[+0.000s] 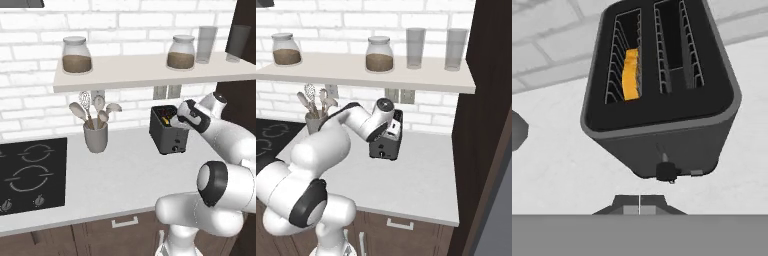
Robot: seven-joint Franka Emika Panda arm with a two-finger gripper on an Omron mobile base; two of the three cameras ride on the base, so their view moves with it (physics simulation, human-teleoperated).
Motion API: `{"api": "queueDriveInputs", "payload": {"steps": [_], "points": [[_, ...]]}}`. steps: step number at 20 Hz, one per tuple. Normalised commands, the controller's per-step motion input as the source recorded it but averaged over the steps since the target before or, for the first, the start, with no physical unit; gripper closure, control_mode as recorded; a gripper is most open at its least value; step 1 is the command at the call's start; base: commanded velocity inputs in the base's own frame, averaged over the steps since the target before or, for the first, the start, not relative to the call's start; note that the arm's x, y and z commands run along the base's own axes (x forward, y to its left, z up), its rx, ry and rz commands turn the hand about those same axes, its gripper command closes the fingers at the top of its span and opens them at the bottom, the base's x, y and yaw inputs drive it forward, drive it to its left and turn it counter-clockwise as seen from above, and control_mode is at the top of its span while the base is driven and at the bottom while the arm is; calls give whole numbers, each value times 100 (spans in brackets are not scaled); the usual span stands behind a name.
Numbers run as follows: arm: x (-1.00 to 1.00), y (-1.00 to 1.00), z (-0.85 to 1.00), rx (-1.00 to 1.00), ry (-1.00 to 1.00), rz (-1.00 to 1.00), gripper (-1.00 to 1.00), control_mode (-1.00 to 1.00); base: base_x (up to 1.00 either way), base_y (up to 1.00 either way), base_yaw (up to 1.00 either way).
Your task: Start the toaster. Once the lever pops up, take the bread to the plate on the dining counter.
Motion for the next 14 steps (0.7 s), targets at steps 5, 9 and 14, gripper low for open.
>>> {"api": "queueDriveInputs", "payload": {"steps": [5,9,14], "points": [[-6,33,95,-1,-7,-8,100,-100,0,0,0],[-24,26,26,-4,-14,-11,100,-100,0,0,0],[-28,41,-1,-2,-2,-12,-100,-100,0,0,0]]}}
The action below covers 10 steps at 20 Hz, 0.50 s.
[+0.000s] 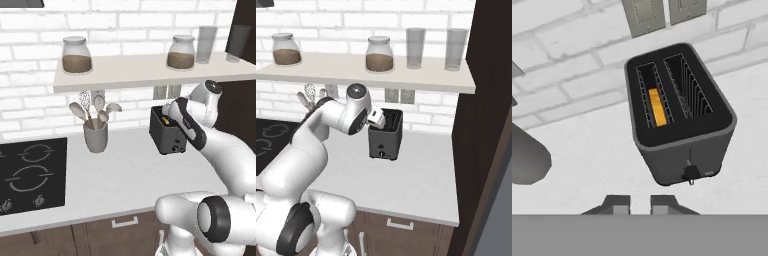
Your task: Start the toaster. Once the lever pops up, take the bread to the plate on the dining counter.
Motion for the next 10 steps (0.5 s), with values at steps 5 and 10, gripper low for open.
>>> {"api": "queueDriveInputs", "payload": {"steps": [5,10], "points": [[-1,19,0,-1,0,-7,-100,-100,0,0,0],[0,0,0,-2,-20,-1,-100,-100,0,0,0]]}}
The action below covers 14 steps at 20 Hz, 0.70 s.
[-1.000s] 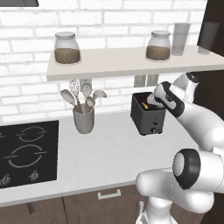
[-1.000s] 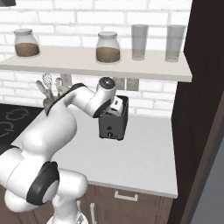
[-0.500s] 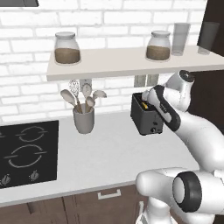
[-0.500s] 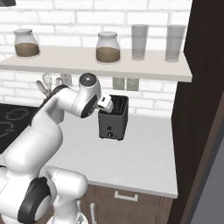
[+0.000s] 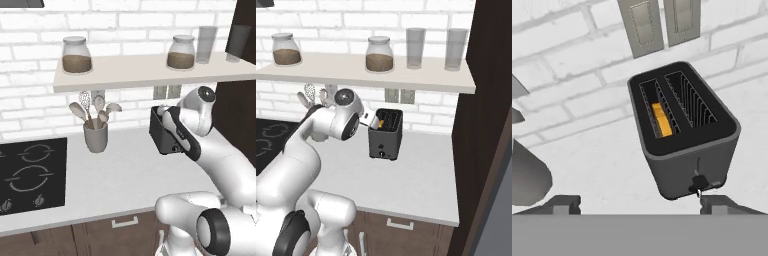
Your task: Start the toaster. Once the lever pops up, take the bread to the plate on the dining counter.
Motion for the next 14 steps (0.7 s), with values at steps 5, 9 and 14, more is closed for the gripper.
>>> {"api": "queueDriveInputs", "payload": {"steps": [5,9,14], "points": [[14,3,-2,-6,-4,2,-100,-100,0,0,0],[0,-3,-6,-11,0,12,-100,-100,0,0,0],[0,0,0,-5,1,1,-100,-100,0,0,0]]}}
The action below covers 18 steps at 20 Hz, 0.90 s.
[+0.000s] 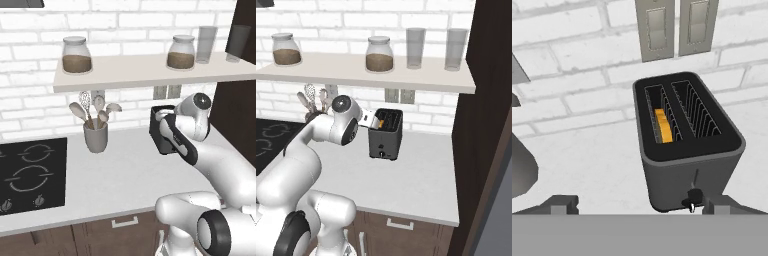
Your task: Start the toaster. Once the lever pops up, take the bread to the plate on the dining counter.
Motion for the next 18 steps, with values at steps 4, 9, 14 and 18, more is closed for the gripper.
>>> {"api": "queueDriveInputs", "payload": {"steps": [4,9,14,18], "points": [[0,0,0,0,0,0,-100,-100,0,0,0],[0,0,0,0,0,0,-100,-100,0,0,0],[0,0,0,0,0,0,-100,-100,0,0,0],[0,0,0,0,0,0,-100,-100,0,0,0]]}}
